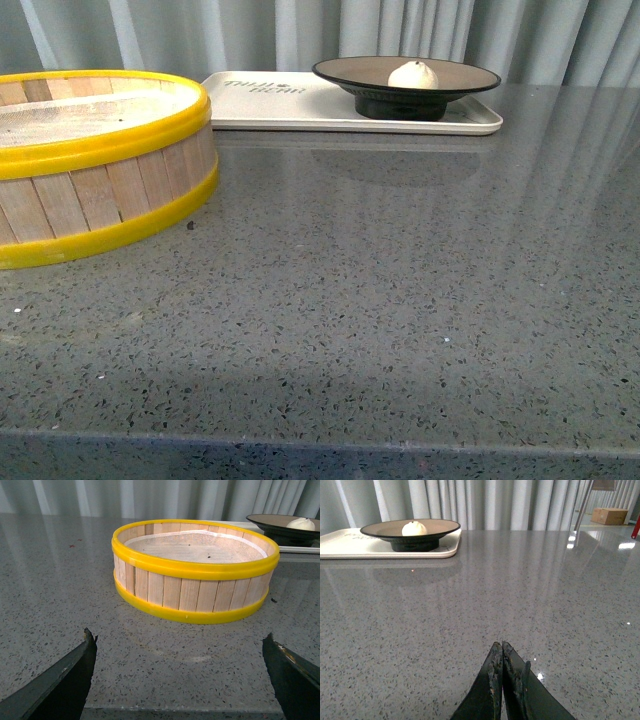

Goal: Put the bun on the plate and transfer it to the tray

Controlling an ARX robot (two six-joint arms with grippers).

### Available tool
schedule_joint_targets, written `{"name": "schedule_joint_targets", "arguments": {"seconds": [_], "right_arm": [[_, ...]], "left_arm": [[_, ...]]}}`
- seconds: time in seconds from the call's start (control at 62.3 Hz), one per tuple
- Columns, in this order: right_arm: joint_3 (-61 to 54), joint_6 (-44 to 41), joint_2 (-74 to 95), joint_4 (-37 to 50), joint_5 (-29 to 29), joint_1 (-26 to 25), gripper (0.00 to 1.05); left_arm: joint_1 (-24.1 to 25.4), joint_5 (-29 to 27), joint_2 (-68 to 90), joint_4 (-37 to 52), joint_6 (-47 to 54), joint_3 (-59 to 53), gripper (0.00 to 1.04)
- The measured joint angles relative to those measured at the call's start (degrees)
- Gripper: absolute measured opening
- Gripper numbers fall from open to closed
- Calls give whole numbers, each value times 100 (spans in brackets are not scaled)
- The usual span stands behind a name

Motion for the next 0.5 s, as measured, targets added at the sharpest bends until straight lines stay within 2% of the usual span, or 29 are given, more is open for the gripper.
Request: {"name": "schedule_joint_targets", "arguments": {"seconds": [0.177, 0.257, 0.498], "right_arm": [[2, 0, -330, -328, 0, 0, 2], [4, -2, -1095, -1263, 0, 0, 2], [4, -9, -1274, -1303, -2, 0, 2]], "left_arm": [[0, 0, 0, 0, 0, 0, 98], [0, -2, 2, 0, 0, 0, 98], [0, 0, 2, 0, 0, 0, 98]]}}
